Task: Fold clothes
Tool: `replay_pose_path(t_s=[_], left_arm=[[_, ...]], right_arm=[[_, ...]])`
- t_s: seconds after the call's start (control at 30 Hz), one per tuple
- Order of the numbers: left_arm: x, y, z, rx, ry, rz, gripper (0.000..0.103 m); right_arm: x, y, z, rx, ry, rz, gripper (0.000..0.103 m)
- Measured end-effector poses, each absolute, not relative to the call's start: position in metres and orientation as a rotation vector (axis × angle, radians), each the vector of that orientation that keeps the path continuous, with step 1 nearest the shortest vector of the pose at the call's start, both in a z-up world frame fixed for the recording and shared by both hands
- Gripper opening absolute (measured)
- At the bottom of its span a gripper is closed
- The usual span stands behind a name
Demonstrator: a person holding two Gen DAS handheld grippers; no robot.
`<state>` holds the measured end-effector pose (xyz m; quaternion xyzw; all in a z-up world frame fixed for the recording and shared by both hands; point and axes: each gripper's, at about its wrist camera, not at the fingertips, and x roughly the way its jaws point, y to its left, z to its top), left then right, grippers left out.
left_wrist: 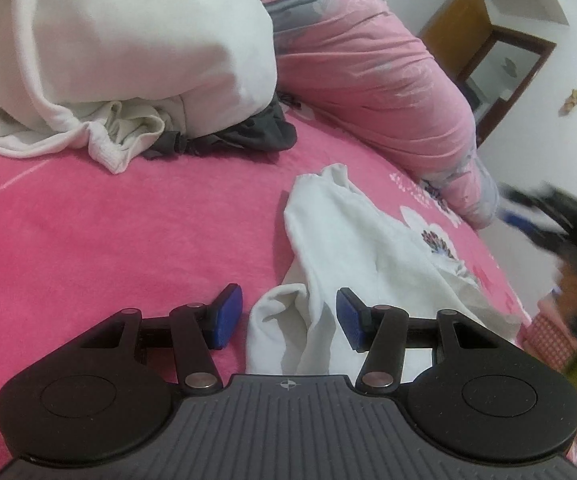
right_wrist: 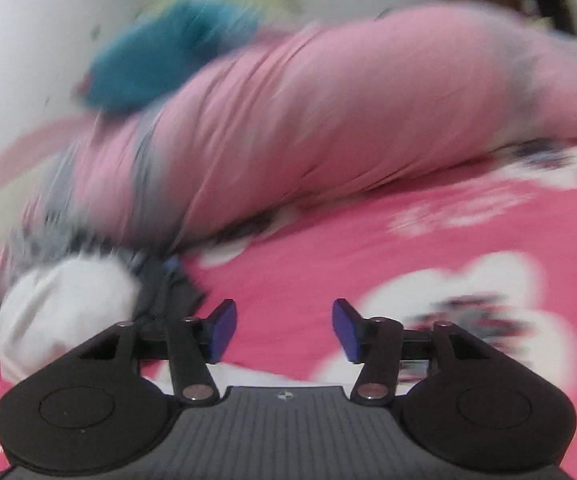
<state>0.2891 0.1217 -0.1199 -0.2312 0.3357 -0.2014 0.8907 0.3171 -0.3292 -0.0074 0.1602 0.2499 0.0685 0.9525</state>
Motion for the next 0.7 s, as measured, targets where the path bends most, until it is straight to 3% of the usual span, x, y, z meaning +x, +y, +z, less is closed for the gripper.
replay_pose_path(t_s=[0.1, 0.27, 0.43, 0.53, 0.7], left_arm=[[0.288, 0.123, -0.120, -0.489, 0.691, -0.407, 0.052], [0.286, 0.124, -0.120, -0.494, 0.663, -0.394, 0.052], [0.285, 0.119, -0.123, -0.466, 0.645, -0.381, 0.052], [0.285, 0.119, -0.122, -0.460, 0.644, -0.381, 0.052], [0.286, 0.122, -0.099, -0.431, 0.636, -0.389, 0.053]], right_arm=[[0.252, -0.373, -0.004, 0.263, 0.470, 0.053, 0.071], [0.192, -0.394, -0.045, 0.184, 0.607, 0.103, 0.077], [0.219, -0.380, -0.089, 0.105, 0.673, 0.152, 0.076], [0.252, -0.380, -0.109, 0.102, 0.705, 0.126, 0.069], [0.268, -0.438, -0.126, 0.545, 0.618, 0.123, 0.064]])
